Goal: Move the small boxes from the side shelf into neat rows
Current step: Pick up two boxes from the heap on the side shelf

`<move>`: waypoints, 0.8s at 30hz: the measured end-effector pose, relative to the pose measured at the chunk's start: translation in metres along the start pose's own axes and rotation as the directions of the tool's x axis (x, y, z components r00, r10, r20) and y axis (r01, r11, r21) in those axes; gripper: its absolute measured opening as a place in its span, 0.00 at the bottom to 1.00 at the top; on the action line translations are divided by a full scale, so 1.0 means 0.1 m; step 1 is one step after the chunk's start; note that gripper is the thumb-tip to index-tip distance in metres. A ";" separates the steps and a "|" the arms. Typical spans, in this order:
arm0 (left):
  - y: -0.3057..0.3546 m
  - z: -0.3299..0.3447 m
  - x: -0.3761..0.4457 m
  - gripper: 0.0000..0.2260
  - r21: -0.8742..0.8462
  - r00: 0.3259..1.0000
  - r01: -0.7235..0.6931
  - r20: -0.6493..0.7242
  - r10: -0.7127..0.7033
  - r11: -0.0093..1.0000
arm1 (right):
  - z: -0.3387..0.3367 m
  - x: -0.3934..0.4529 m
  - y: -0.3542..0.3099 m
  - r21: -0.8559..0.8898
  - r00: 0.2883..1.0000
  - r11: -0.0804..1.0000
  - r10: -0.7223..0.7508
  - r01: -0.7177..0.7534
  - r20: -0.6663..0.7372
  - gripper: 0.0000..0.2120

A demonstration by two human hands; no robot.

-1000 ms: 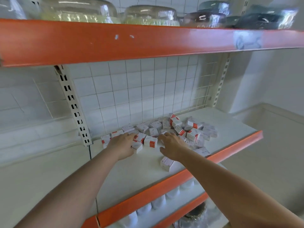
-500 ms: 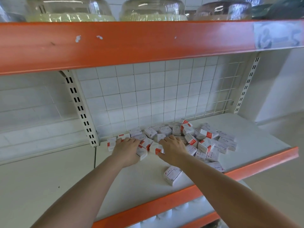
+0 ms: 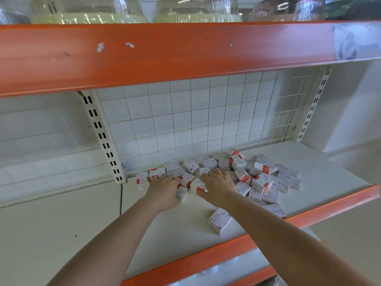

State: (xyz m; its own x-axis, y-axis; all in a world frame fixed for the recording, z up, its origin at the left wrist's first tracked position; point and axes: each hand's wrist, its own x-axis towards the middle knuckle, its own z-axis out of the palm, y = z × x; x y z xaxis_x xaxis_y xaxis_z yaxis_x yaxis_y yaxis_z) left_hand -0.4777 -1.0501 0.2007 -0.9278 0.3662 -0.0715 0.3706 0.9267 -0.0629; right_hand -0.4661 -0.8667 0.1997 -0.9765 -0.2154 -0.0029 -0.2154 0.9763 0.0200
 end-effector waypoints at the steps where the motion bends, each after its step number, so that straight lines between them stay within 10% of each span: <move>1: 0.00 -0.01 0.00 0.20 0.008 1.000 -0.001 -0.001 0.001 1.000 | 0.00 -0.01 0.00 -0.011 1.000 1.000 -0.006 0.006 0.000 0.24; 15: -0.05 0.03 -0.05 0.23 0.008 1.000 -0.006 -0.012 0.007 1.000 | -0.10 -0.07 -0.09 -0.130 0.980 0.979 -0.138 0.157 0.145 0.36; 24: -0.09 -0.02 -0.06 0.18 0.009 0.999 -0.032 -0.001 0.032 0.999 | -0.13 -0.05 -0.11 -0.111 0.989 0.988 -0.093 0.107 0.117 0.25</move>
State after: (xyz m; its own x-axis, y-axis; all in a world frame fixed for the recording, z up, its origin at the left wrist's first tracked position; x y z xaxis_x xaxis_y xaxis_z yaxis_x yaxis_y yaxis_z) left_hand -0.4756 -1.0607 0.2037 -0.9155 0.3958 -0.0727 0.4005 0.9136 -0.0696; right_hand -0.4593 -0.8768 0.2126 -0.9455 -0.3019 -0.1222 -0.3168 0.9394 0.1306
